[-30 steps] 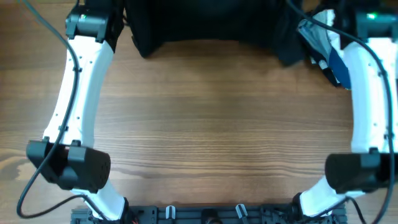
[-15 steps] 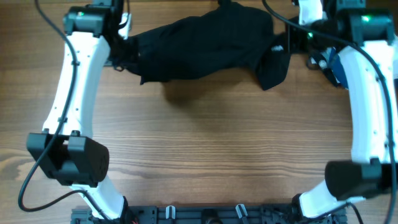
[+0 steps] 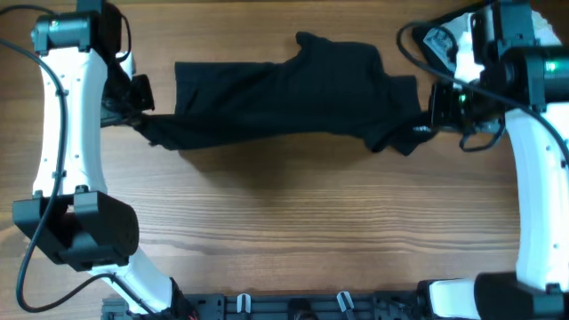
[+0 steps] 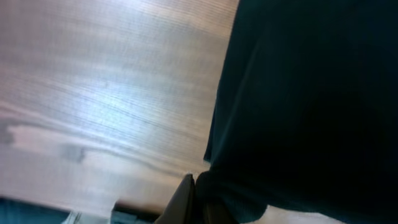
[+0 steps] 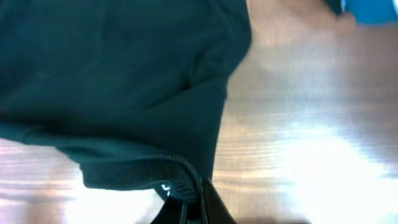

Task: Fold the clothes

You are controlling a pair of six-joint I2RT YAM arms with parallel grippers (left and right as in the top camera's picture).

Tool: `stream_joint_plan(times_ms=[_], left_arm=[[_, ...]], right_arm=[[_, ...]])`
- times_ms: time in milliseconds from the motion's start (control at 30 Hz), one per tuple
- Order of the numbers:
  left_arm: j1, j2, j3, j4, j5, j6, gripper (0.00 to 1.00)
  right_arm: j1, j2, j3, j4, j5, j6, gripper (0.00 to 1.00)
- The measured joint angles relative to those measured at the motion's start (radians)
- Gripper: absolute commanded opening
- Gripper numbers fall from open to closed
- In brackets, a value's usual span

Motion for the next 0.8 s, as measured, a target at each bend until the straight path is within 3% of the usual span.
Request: stream_joint_plan(times_ms=[267, 633, 800], left_arm=[[0.001, -0.014, -0.074, -0.030, 0.013, -0.017, 0.04], [0.000, -0.026, -0.613, 0.247, 0.015, -0.113, 0.04], [0.000, -0.026, -0.632, 0.308, 0.015, -0.145, 0.04]], right_arm=[[0.000, -0.121, -0.338, 0.019, 0.004, 0.084, 0.05], [0.000, -0.157, -0.533, 0.089, -0.016, 0.129, 0.04], [-0.014, -0.156, -0.628, 0.196, -0.021, 0.139, 0.04]])
